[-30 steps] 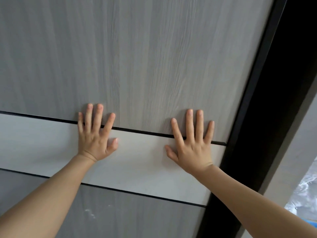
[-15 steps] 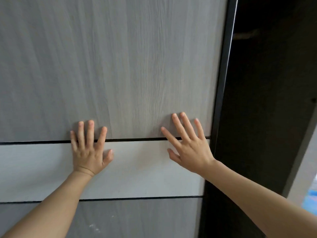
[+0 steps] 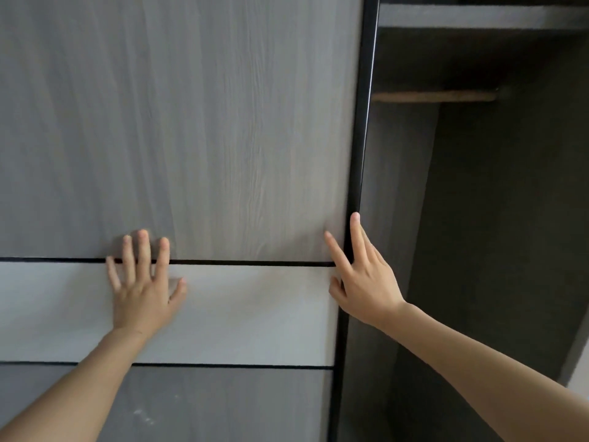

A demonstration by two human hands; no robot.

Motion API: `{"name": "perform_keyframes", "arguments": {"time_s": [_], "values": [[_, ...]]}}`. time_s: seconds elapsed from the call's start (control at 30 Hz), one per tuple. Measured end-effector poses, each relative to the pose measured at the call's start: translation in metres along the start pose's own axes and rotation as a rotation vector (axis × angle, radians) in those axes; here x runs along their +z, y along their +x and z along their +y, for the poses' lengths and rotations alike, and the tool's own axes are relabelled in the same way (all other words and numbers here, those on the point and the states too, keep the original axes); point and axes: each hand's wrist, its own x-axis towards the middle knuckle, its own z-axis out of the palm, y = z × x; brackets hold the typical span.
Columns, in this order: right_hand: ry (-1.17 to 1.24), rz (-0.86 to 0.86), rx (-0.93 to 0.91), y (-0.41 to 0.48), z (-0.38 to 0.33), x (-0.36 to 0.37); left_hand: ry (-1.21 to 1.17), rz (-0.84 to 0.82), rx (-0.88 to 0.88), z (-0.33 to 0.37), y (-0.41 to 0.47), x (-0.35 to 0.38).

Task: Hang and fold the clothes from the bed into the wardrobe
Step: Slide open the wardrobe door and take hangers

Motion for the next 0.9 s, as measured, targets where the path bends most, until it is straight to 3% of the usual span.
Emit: {"name": "perform_keyframes", "arguments": {"time_s": [0.1,0.27,0.33,0.53,0.9], "values": [[0.062,-0.006,-0.082,0.013,-0.016,0.011,-0.021,-0.035,-0.136,0.011,-0.011,-0.011],[0.220,0.074,-0.292,0.038,-0.040,0.030,-0.025,0.013,0.166,0.035,-0.020,-0.016],[0.266,0.105,-0.408,0.051,-0.043,0.037,-0.025,0.027,0.187,0.041,-0.011,-0.015],[0.319,0.106,-0.654,0.096,-0.055,0.054,-0.036,0.011,-0.025,0.040,-0.006,-0.018],[0.240,0.138,-0.762,0.153,-0.139,0.068,0.016,-0.135,-0.187,-0.020,-0.002,-0.003]]}}
